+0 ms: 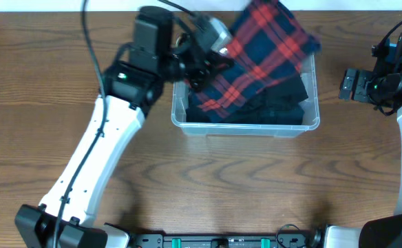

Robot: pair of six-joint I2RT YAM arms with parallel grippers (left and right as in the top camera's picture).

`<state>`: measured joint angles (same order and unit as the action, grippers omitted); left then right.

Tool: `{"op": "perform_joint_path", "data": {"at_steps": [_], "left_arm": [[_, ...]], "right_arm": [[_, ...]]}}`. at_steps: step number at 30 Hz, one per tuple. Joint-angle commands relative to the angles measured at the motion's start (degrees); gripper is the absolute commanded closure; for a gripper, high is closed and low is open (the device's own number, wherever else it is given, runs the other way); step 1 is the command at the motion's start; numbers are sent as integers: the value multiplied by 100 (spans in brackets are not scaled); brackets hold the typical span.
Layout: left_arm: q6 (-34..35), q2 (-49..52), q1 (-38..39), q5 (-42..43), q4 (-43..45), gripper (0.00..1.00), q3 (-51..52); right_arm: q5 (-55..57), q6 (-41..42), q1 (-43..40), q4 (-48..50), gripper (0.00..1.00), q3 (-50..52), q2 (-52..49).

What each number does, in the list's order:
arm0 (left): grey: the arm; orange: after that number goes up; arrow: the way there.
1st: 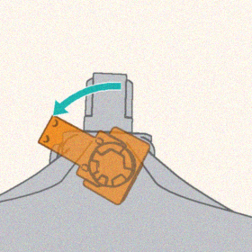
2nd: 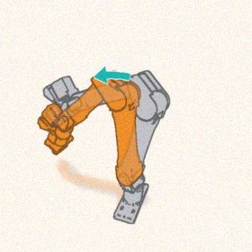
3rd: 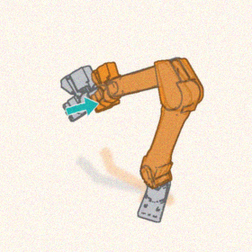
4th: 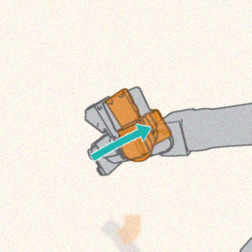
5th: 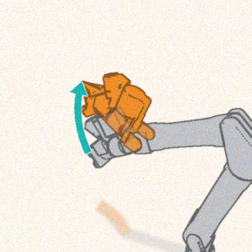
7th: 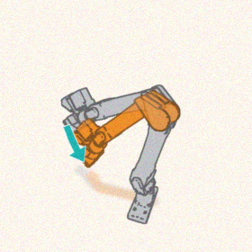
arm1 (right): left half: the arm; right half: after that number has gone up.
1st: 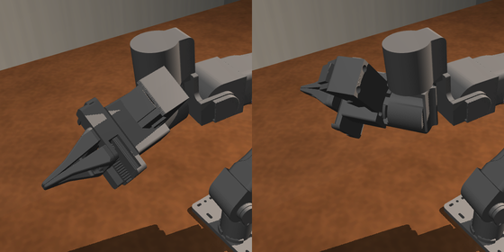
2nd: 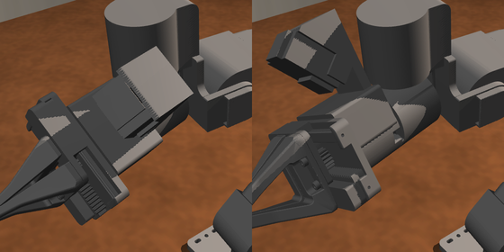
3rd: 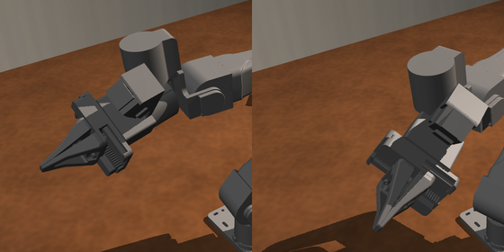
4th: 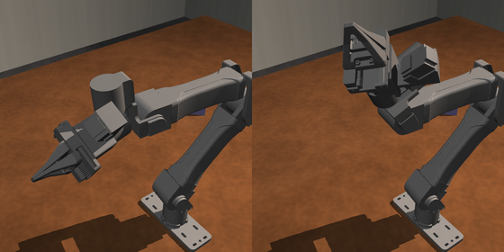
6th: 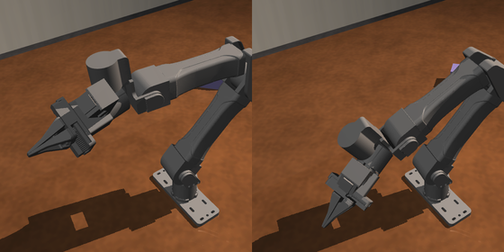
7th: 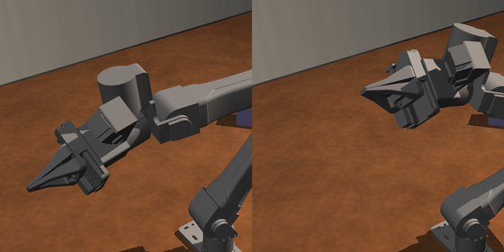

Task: Pack container
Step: 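Lift the plaid shirt and carry it right over the bin, then lower the plaid shirt onto the clothes in the bin and release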

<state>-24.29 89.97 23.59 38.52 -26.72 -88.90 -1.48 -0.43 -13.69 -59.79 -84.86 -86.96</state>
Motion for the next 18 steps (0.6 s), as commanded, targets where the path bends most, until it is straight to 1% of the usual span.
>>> {"op": "perform_joint_path", "data": {"at_steps": [1,3,6,13,18], "left_arm": [[-1296,94,234,-741,74,94,-122],[-1681,190,334,-756,74,94,-122],[-1967,387,426,-758,79,94,-122],[-1963,981,450,-776,68,94,-122],[-1963,1163,479,-776,-114,94,-122]], "right_arm": [[15,61,-33,-4,1,-15,-7],[15,61,-33,-4,1,-15,-7],[15,61,-33,-4,1,-15,-7],[15,61,-33,-4,1,-15,-9],[15,61,-33,-4,1,-15,-9]]}}
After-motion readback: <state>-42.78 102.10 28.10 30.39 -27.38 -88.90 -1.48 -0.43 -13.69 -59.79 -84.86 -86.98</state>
